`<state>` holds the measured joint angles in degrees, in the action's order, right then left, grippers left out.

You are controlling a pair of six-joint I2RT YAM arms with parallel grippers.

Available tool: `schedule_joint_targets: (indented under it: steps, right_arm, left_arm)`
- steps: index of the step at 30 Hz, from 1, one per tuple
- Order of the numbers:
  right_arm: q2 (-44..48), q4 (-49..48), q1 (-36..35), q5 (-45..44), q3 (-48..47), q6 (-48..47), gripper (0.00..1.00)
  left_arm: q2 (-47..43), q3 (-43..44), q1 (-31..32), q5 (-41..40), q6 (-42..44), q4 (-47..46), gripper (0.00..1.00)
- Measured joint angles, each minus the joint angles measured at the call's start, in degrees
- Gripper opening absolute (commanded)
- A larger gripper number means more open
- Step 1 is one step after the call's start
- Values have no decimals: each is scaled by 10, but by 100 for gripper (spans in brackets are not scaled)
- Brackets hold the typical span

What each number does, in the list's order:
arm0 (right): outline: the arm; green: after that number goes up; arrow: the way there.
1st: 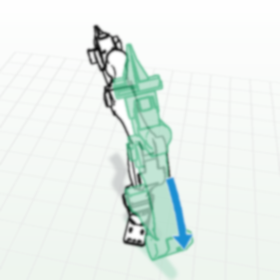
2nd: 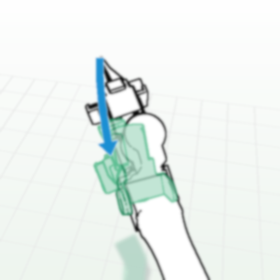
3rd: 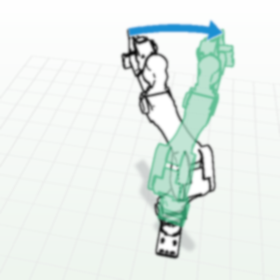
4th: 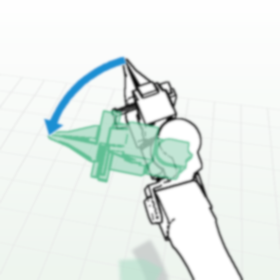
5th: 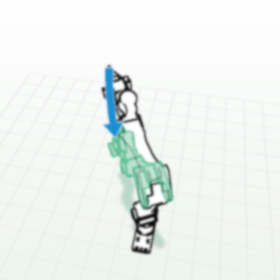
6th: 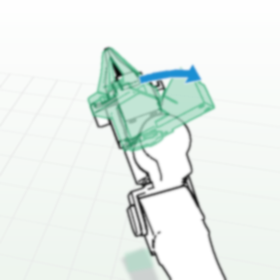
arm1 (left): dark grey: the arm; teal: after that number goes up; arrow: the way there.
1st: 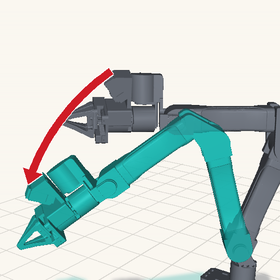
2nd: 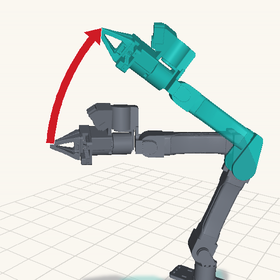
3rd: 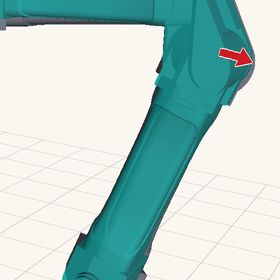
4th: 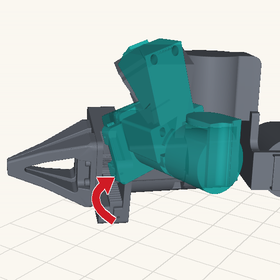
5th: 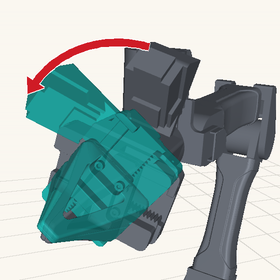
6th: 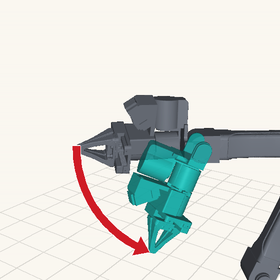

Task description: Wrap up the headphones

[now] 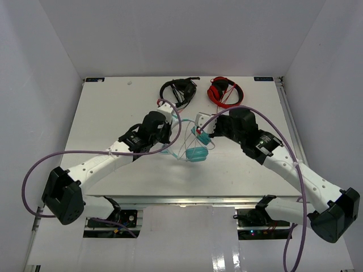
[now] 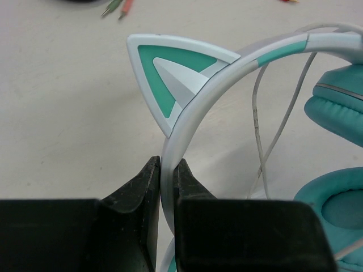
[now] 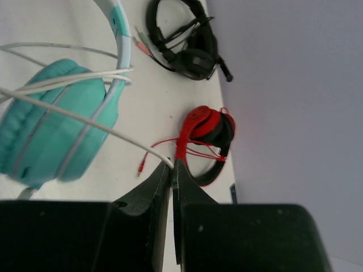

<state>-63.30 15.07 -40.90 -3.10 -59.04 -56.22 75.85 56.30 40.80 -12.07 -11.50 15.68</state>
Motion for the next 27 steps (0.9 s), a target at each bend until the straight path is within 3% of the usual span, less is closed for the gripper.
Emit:
schedule_joint_targets:
  steps: [8,15,24,27]
  right_arm:
    - [-26,1,99,251,8,33,8]
    - [-85,-8,122,410,8,68,8]
    - [-280,-88,135,401,17,170,8]
    - [-306,-109,144,394,18,195,8]
  left_arm:
    - [-79,-36,-1,150,51,-43,0]
    - [-49,-78,-3,223,62,-67,0]
    - [94,-92,-59,224,38,-133,0]
    - [116,-92,-83,211,37,-142,0]
